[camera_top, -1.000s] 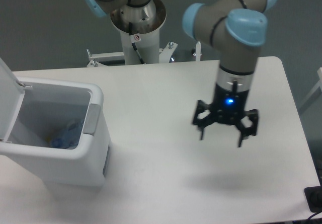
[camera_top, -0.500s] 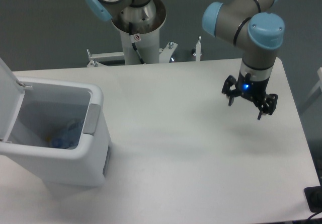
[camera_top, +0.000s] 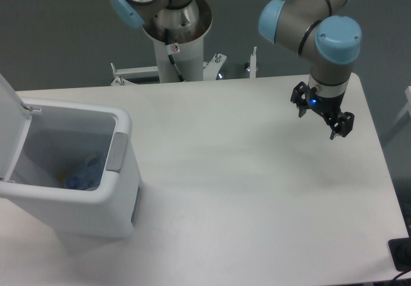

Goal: Place the trash in the trash can

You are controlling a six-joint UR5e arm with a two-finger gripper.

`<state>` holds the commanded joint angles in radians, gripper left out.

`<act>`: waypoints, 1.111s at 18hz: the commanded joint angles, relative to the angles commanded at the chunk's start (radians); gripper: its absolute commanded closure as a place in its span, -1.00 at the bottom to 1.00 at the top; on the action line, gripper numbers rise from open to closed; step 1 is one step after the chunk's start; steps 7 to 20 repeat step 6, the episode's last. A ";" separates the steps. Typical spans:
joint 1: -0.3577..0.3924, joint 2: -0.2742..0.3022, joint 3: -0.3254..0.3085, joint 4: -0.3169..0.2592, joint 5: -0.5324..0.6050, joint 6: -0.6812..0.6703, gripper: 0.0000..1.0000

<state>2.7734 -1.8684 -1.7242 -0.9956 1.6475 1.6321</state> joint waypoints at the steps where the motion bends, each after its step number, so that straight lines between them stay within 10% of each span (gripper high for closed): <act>1: 0.000 0.000 0.000 0.000 0.000 0.000 -1.00; 20: 0.000 0.000 -0.005 0.002 0.000 -0.011 -1.00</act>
